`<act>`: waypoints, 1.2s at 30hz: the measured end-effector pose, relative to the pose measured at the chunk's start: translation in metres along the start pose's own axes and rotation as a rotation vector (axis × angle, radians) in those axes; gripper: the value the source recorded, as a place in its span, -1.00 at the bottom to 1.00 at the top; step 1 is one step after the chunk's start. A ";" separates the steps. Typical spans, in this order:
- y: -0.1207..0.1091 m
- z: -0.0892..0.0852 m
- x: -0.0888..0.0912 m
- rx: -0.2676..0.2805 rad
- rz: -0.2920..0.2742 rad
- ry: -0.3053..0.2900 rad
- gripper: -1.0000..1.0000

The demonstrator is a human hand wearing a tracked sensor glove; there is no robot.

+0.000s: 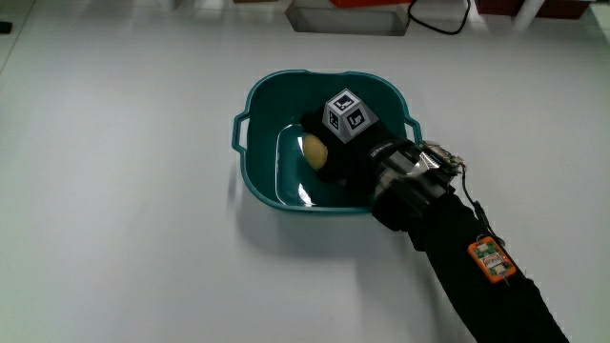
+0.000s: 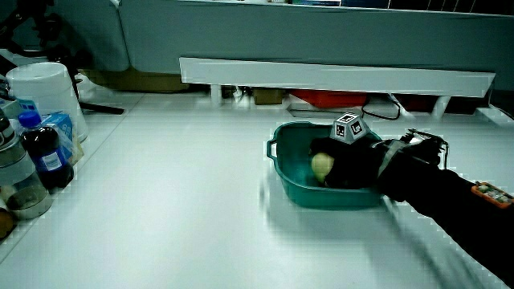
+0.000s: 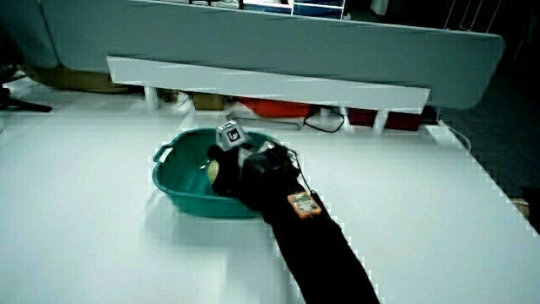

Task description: Pick pear from plate

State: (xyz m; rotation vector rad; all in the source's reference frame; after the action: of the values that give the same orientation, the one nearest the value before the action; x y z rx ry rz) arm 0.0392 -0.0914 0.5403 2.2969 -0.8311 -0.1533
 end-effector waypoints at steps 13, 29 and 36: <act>-0.011 0.007 0.006 0.048 0.008 0.036 1.00; -0.092 0.064 -0.007 0.268 0.148 0.004 1.00; -0.115 0.071 -0.028 0.307 0.224 -0.035 1.00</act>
State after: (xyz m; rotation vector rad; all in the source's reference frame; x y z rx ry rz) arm 0.0542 -0.0494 0.4094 2.4644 -1.1925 0.0367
